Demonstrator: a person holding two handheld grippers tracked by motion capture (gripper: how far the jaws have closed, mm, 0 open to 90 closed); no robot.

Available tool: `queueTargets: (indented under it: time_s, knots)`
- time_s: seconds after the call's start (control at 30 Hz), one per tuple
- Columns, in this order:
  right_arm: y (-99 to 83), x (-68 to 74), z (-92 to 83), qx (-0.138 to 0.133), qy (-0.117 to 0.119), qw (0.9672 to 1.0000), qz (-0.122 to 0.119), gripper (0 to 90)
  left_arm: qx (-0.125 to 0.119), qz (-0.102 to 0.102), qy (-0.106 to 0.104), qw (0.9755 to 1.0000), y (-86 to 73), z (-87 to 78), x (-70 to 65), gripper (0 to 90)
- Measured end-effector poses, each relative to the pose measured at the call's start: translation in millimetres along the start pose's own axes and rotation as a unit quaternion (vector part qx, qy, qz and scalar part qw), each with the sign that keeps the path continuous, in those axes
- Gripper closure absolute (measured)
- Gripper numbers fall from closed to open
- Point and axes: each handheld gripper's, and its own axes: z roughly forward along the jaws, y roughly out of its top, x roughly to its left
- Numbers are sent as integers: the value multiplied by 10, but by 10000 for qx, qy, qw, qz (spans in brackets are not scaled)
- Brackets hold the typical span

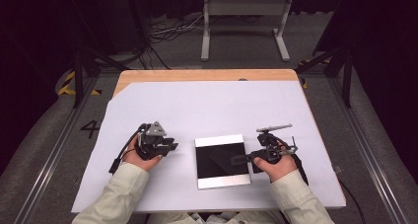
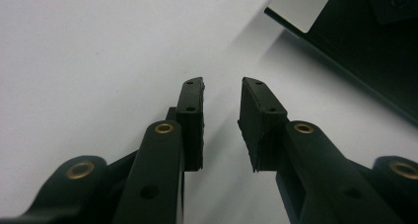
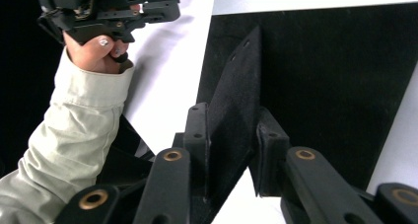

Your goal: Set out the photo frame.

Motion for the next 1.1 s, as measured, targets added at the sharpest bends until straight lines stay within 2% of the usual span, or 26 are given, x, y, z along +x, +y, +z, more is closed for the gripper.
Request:
queueTargets:
  time_s: [0.23, 0.4, 0.5, 0.63, 0.73, 0.87, 0.9, 0.97, 1.0, 1.03, 1.07, 1.1]
  knots:
    - [-7, 95, -94, -197, -18, 9995, -260, 809, 1, 26, 2, 10000, 1, 1, 0, 718]
    - [-14, 160, -125, -359, 236, 9979, -485, 865, 1, 17, 6, 10000, 2, 3, -5, 718]
    - [-23, 210, -145, -510, 167, 9964, -659, 868, 4, 19, 8, 10000, 2, 3, -5, 718]
    - [-33, 224, -193, -804, 72, 9938, -766, 871, 8, 28, 0, 10000, 2, 4, -2, 718]
    - [-38, 228, -227, -1097, -77, 9896, -930, 871, 21, 31, -7, 10000, 3, 5, -3, 718]
    - [-50, 233, -241, -1507, -304, 9807, -1208, 872, 34, 21, -14, 10000, 3, 7, -6, 718]
    - [-52, 221, -237, -1639, -358, 9771, -1311, 872, 35, 27, -13, 10000, 4, 7, -7, 718]
    - [-61, 206, -230, -1821, -448, 9718, -1429, 872, 32, 27, -13, 10000, 4, 8, -8, 718]
    - [-68, 205, -226, -1883, -470, 9702, -1451, 872, 33, 30, -14, 10000, 4, 9, -8, 718]
    - [-78, 195, -208, -2051, -547, 9640, -1599, 872, 34, 31, -14, 10000, 4, 9, -8, 717]
    - [-85, 194, -194, -2156, -606, 9597, -1696, 871, 36, 33, -10, 10000, 4, 10, -9, 717]
    - [-85, 194, -194, -2156, -606, 9597, -1696, 871, 36, 33, -10, 10000, 4, 10, -9, 716]
